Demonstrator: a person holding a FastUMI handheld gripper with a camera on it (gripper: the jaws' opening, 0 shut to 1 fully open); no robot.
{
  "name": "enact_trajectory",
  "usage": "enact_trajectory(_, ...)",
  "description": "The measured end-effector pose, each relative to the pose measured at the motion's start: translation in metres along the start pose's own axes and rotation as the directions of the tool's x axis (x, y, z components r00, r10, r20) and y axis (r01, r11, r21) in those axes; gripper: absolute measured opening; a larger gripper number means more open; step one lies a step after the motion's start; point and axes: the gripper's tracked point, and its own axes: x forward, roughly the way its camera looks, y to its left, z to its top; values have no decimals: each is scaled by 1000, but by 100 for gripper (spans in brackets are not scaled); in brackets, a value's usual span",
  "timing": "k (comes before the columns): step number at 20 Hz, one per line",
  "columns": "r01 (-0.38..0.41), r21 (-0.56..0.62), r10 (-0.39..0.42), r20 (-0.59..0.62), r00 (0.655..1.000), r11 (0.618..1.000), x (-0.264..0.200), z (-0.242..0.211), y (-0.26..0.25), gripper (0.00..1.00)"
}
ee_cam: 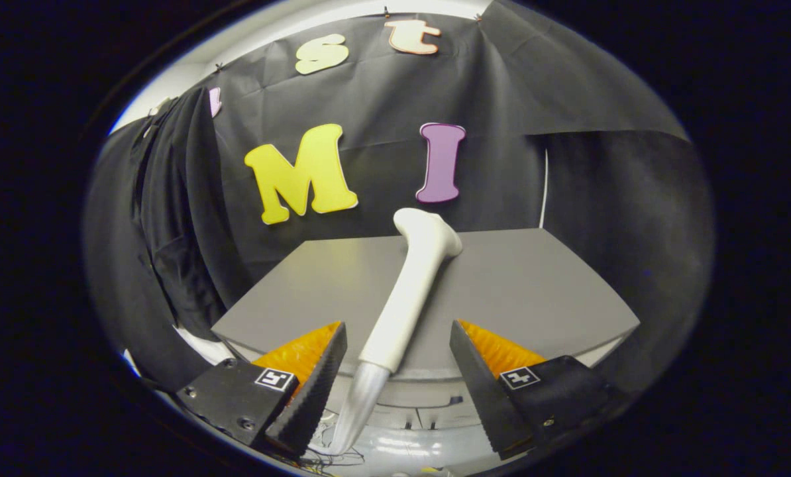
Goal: Iron the clothes twice with a garment steamer, once on the left side and once on the right side.
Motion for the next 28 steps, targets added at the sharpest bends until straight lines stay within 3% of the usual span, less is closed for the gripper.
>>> enact_trajectory(9, -55, 39, 59, -98, 993, 998, 50, -2, 8, 94)
enact_trajectory(11, -54, 69, 60, -84, 995, 996, 55, 2, 4, 88)
enact_trajectory(15, -28, 167, 38, -53, 998, 986, 58, 9, -7, 61)
enact_trajectory(16, -28, 175, 39, -60, 997, 984, 60, 7, -8, 58)
enact_trajectory(18, -52, 195, 66, -66, 996, 979, 60, 8, -7, 54)
enact_trajectory(21, -110, 233, 128, -64, 990, 966, 62, 9, 4, 38)
enact_trajectory(28, -116, 237, 121, -7, 993, 965, 43, 15, 5, 34)
